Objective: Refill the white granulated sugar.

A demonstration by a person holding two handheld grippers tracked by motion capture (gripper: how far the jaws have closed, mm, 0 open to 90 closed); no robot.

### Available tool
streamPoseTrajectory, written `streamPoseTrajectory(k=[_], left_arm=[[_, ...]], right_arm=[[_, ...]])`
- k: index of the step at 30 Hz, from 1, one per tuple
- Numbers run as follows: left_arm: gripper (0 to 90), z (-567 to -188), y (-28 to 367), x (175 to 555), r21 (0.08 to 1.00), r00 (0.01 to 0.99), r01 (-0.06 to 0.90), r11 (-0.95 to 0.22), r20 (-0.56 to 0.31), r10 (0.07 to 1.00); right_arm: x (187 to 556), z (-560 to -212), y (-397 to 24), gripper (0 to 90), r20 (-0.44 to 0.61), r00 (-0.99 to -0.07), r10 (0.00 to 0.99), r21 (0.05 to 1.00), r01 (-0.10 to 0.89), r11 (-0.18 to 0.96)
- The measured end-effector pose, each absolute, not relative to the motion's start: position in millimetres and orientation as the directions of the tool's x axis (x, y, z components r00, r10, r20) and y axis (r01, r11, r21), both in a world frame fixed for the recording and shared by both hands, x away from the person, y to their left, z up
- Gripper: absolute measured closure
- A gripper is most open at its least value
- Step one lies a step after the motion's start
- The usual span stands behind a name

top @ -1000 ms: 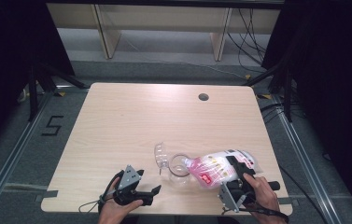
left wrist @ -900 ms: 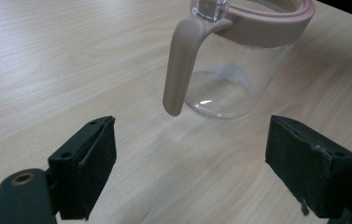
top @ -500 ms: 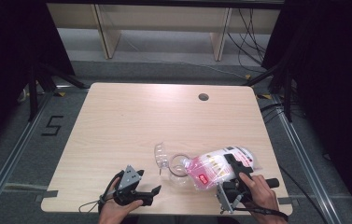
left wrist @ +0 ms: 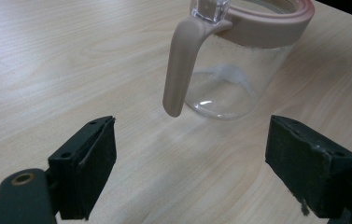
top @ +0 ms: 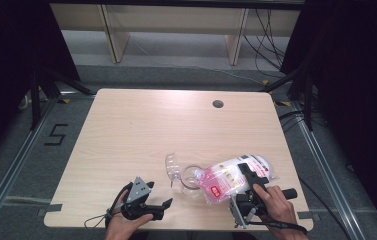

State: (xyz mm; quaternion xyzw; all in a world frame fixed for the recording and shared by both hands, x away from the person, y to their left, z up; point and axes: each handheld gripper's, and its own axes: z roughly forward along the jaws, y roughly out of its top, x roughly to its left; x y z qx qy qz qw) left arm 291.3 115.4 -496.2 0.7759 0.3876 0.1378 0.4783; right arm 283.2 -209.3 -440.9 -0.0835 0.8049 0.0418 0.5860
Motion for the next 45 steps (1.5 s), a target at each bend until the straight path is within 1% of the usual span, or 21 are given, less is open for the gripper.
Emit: streamPoseTrajectory(k=[3,4,9,10,11,12,15,17,22,25,27,28,30,35,37,38,39,41,42,43,45], left_arm=[[16.1,-496,115,292,0.856,0.672,0.459,-0.238,-0.159,0.724],[16.1,-496,114,291,0.849,0.661,0.481,-0.217,-0.189,0.727],[16.1,-496,115,292,0.850,0.662,0.477,-0.223,-0.180,0.727],[16.1,-495,116,292,0.850,0.665,0.463,-0.252,-0.145,0.733],[16.1,-496,115,291,0.846,0.656,0.481,-0.230,-0.173,0.735],[16.1,-497,114,290,0.845,0.660,0.488,-0.219,-0.192,0.727],[16.1,-496,115,292,0.853,0.659,0.463,-0.240,-0.151,0.737],[16.1,-496,115,291,0.844,0.655,0.484,-0.231,-0.175,0.735],[16.0,-496,115,291,0.845,0.654,0.483,-0.230,-0.174,0.736],[16.1,-496,115,292,0.848,0.656,0.477,-0.232,-0.168,0.736],[16.1,-496,116,291,0.846,0.656,0.479,-0.234,-0.168,0.736],[16.1,-496,116,292,0.848,0.665,0.472,-0.239,-0.165,0.729],[16.1,-496,116,292,0.850,0.665,0.469,-0.240,-0.161,0.729],[16.1,-496,115,291,0.847,0.658,0.482,-0.223,-0.182,0.731],[16.1,-495,115,292,0.852,0.657,0.467,-0.234,-0.158,0.737],[16.1,-496,115,293,0.853,0.660,0.465,-0.238,-0.154,0.735],[16.0,-496,115,292,0.852,0.660,0.467,-0.238,-0.156,0.735],[16.1,-496,116,292,0.846,0.657,0.479,-0.234,-0.168,0.735],[16.1,-495,117,292,0.850,0.661,0.467,-0.244,-0.152,0.735],[16.1,-496,117,292,0.850,0.665,0.471,-0.237,-0.165,0.728],[16.1,-496,115,291,0.847,0.658,0.485,-0.220,-0.187,0.730]], right_arm=[[284,-443,-209,55.0,-0.948,-0.308,-0.081,-0.025,-0.179,0.984],[284,-441,-209,55.0,-0.950,-0.293,-0.109,-0.053,-0.191,0.980],[283,-441,-210,55.3,-0.952,-0.293,-0.093,-0.041,-0.179,0.983],[283,-441,-210,55.4,-0.952,-0.293,-0.091,-0.041,-0.172,0.984],[284,-438,-210,55.4,-0.951,-0.275,-0.140,-0.086,-0.197,0.976],[283,-441,-211,55.4,-0.955,-0.281,-0.093,-0.043,-0.180,0.983],[285,-435,-209,55.5,-0.949,-0.253,-0.187,-0.132,-0.220,0.966],[283,-440,-209,55.6,-0.953,-0.274,-0.127,-0.078,-0.183,0.980],[284,-438,-205,55.7,-0.949,-0.258,-0.180,-0.129,-0.202,0.971],[283,-442,-204,55.8,-0.955,-0.265,-0.134,-0.090,-0.175,0.981],[286,-440,-203,55.9,-0.952,-0.251,-0.174,-0.124,-0.202,0.971],[285,-441,-203,55.9,-0.957,-0.247,-0.155,-0.109,-0.191,0.975],[285,-438,-200,56.0,-0.947,-0.241,-0.211,-0.164,-0.198,0.966],[287,-442,-200,56.2,-0.953,-0.241,-0.183,-0.141,-0.184,0.973],[288,-440,-197,56.3,-0.944,-0.229,-0.237,-0.193,-0.200,0.961],[293,-436,-195,56.3,-0.925,-0.205,-0.320,-0.259,-0.273,0.926],[293,-437,-195,56.3,-0.927,-0.207,-0.314,-0.254,-0.271,0.928],[287,-445,-198,56.4,-0.954,-0.246,-0.173,-0.133,-0.171,0.976],[290,-443,-196,56.5,-0.946,-0.232,-0.227,-0.183,-0.197,0.963],[289,-444,-197,56.5,-0.951,-0.224,-0.211,-0.170,-0.190,0.967],[289,-441,-195,56.6,-0.940,-0.229,-0.252,-0.211,-0.190,0.959]])
